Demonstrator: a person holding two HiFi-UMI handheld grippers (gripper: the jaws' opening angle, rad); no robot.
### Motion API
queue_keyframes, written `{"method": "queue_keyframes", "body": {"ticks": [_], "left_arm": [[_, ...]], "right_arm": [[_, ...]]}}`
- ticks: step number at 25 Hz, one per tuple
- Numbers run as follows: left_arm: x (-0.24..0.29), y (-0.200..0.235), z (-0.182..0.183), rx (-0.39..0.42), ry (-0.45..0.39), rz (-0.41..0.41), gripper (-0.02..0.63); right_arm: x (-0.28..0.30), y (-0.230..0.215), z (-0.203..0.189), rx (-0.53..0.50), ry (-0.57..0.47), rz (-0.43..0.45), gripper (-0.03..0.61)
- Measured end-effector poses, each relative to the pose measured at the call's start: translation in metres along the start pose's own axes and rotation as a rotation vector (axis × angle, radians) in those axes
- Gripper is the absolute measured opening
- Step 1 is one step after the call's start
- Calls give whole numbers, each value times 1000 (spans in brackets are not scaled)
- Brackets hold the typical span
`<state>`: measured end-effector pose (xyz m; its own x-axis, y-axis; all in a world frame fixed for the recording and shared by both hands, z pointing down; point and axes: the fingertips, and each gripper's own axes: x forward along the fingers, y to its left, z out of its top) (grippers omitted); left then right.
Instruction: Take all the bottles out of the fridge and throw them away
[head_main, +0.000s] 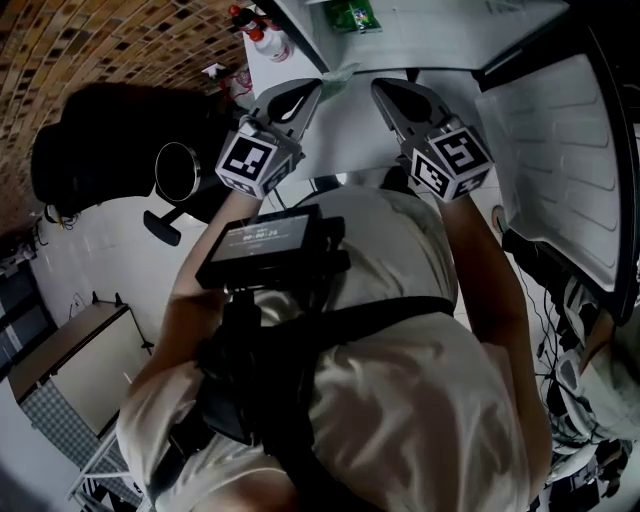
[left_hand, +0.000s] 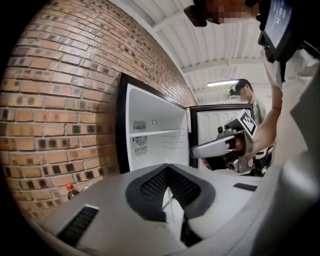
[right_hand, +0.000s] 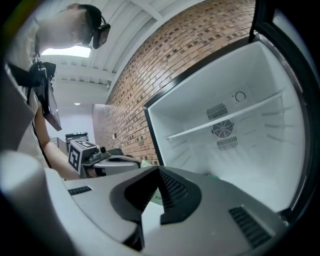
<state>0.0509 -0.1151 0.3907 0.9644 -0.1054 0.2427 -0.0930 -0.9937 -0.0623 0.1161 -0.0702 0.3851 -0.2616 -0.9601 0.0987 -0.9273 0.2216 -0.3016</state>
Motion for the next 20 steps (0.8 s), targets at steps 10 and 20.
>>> {"method": "queue_keyframes", "body": {"ticks": [10,20], "left_arm": [[-57,36,-4,-42,-25,110,11],[-119,75,-26,-117,-19,259,11]], "right_arm": [[44,45,-1,-16,33,94,6],[91,89,-15,-38,85,197,6]]}}
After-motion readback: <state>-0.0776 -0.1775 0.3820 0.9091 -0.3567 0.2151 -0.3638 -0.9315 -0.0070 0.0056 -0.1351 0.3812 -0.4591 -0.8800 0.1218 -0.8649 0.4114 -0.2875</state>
